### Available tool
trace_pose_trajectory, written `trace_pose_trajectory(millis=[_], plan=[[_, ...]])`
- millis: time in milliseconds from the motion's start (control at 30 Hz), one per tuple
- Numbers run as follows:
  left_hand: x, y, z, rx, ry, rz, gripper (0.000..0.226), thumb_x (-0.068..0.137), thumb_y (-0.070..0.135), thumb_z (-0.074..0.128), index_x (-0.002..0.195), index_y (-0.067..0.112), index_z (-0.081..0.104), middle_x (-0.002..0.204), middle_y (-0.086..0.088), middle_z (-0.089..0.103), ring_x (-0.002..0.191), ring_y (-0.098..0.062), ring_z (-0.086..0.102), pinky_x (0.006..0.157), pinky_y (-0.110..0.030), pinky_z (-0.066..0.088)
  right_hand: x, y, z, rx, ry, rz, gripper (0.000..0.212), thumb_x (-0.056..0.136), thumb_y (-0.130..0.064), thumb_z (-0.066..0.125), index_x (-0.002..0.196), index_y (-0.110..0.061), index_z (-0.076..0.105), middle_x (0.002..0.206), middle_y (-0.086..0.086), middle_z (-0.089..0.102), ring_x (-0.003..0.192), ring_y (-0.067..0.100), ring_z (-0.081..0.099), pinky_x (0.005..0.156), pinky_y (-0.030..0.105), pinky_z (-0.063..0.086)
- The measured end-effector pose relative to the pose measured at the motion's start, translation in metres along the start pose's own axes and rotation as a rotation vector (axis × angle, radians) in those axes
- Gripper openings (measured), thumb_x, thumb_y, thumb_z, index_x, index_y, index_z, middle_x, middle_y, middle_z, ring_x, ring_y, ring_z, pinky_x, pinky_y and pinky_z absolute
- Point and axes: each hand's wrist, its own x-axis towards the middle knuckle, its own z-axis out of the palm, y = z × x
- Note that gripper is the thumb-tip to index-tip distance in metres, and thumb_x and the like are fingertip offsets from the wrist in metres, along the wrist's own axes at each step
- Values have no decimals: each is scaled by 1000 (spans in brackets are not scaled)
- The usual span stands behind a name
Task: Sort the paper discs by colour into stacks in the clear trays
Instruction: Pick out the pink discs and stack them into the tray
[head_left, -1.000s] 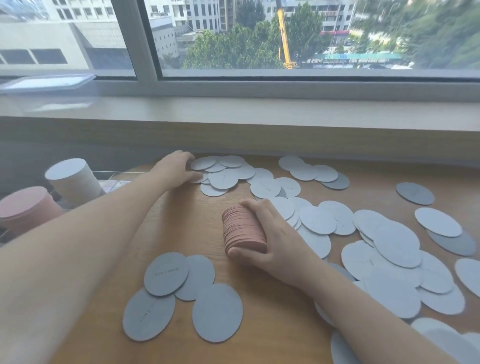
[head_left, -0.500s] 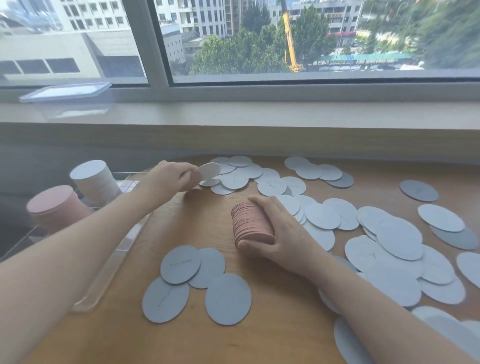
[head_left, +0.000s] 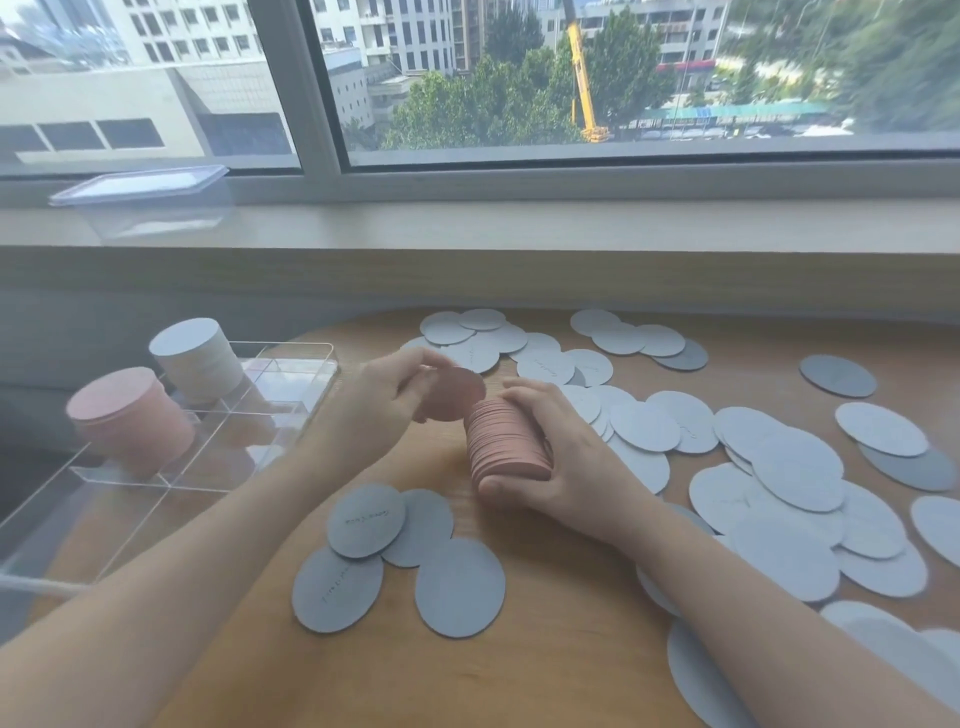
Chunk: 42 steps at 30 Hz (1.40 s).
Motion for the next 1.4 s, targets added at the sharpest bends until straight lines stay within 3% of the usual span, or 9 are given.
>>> trace_pose_trajectory(millis=[100,233,367,467,633,767,1000,1200,1400], plan=[[7,12,24,-169,-116,13,24,103,10,51,107,22,72,94,3,74,81,-7,71,75,-18,54,0,0,0,27,-4,4,86,74,-53,79,144,-30,35,157,-23,21,142,-12,19,112,11,23],[19,9,33,-253,-238,-35,32,101,8,52,99,31,75,95,5,75,86,-8,68,78,-21,54,-1,2,0,34,32,74,87,70,-52,82,141,-34,34,134,-23,42,120,-13,39,98,13,36],[41,2,30,-233,-117,-46,23,98,12,56,103,21,77,103,8,72,96,2,63,80,-13,44,0,2,1,44,36,89,89,70,-52,82,142,-35,32,134,-22,41,121,-9,39,95,1,28],[71,-19,37,104,-1,-3,25,93,33,65,117,25,70,126,11,59,119,-7,53,90,-21,42,0,1,0,49,33,89,88,71,-52,82,142,-35,31,134,-24,39,121,-11,37,93,-3,25],[104,-32,53,488,-190,-111,86,81,67,66,152,27,37,165,6,18,152,-15,14,121,-41,24,0,1,0,53,31,85,86,71,-52,82,140,-36,32,133,-24,41,123,-9,39,95,3,29],[124,-29,52,621,-274,-181,89,78,78,57,151,31,37,159,4,30,144,-22,34,110,-41,36,0,1,0,50,30,75,85,72,-52,81,140,-36,33,131,-23,42,121,-7,41,96,5,31],[130,-35,25,808,-255,29,43,94,36,46,134,21,53,127,-9,61,112,-31,56,88,-36,42,0,0,-1,55,14,78,85,72,-53,81,140,-35,33,132,-23,41,121,-10,39,95,-1,26],[121,-43,6,381,-35,-91,29,95,21,38,117,20,57,78,-10,60,74,-35,55,65,-36,43,1,-1,-1,50,15,76,84,73,-52,81,139,-35,33,130,-25,41,118,-16,36,93,-2,26],[102,-48,-6,3,-91,-62,30,90,29,52,117,23,63,105,-1,71,101,-22,66,88,-44,54,1,-1,-1,47,21,75,83,73,-51,80,140,-35,33,131,-25,40,119,-18,34,91,-4,24]])
